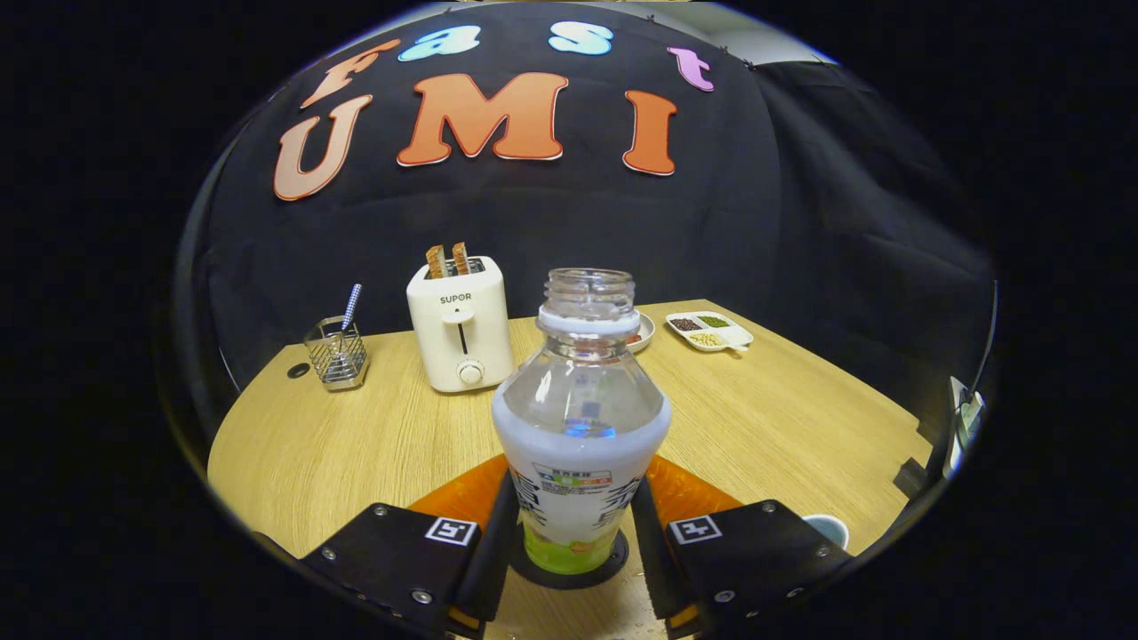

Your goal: Take the bottle from table, then pour the juice into the cup, finally place the bottle on the coaster

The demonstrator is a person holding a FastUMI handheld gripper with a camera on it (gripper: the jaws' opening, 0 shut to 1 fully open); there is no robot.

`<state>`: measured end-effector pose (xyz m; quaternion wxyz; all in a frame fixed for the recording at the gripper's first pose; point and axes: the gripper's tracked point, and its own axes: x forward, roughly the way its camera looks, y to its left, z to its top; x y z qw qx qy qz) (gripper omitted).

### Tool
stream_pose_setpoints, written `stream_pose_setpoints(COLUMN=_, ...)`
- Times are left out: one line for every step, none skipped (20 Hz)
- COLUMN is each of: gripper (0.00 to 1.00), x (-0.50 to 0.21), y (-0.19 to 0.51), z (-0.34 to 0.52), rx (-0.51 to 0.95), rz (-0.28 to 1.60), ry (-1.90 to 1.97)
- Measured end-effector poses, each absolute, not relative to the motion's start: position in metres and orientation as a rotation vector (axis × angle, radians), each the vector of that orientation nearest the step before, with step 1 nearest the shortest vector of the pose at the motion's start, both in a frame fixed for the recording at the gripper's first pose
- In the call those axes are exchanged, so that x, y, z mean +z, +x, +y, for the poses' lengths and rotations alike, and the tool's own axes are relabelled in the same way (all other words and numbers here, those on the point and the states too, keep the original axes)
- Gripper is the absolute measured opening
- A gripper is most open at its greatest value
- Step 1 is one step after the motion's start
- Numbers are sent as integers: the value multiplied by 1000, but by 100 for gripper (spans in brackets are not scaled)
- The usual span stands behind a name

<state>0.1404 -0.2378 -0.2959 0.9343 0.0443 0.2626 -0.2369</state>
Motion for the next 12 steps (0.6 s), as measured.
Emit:
stream_pose_setpoints(gripper=64, x=-298, y=140, z=-238, rx=-487, rz=540, ry=84)
stream_pose_setpoints(gripper=64, x=-300, y=139, z=-238, rx=-487, rz=541, ry=77)
stream_pose_setpoints(gripper=65, x=-299, y=139, z=-237, rx=-482, rz=530, ry=75)
stream_pose_setpoints(gripper=65, x=-299, y=139, z=-236, rx=-483, rz=525, ry=77)
stream_pose_setpoints(gripper=66, x=-299, y=137, z=-237, rx=-492, rz=524, ry=88)
stream_pose_setpoints(gripper=66, x=-300, y=136, z=-237, rx=-499, rz=520, ry=105)
stream_pose_setpoints(gripper=67, x=-299, y=134, z=-235, rx=-500, rz=515, ry=127)
stream_pose_setpoints(gripper=67, x=-300, y=133, z=-233, rx=-501, rz=511, ry=148)
stream_pose_setpoints(gripper=67, x=-298, y=132, z=-231, rx=-499, rz=503, ry=165)
stream_pose_setpoints(gripper=68, x=-298, y=131, z=-231, rx=-500, rz=499, ry=174)
stream_pose_setpoints(gripper=69, x=-298, y=128, z=-231, rx=-506, rz=499, ry=176)
stream_pose_setpoints(gripper=71, x=-298, y=125, z=-232, rx=-514, rz=501, ry=178)
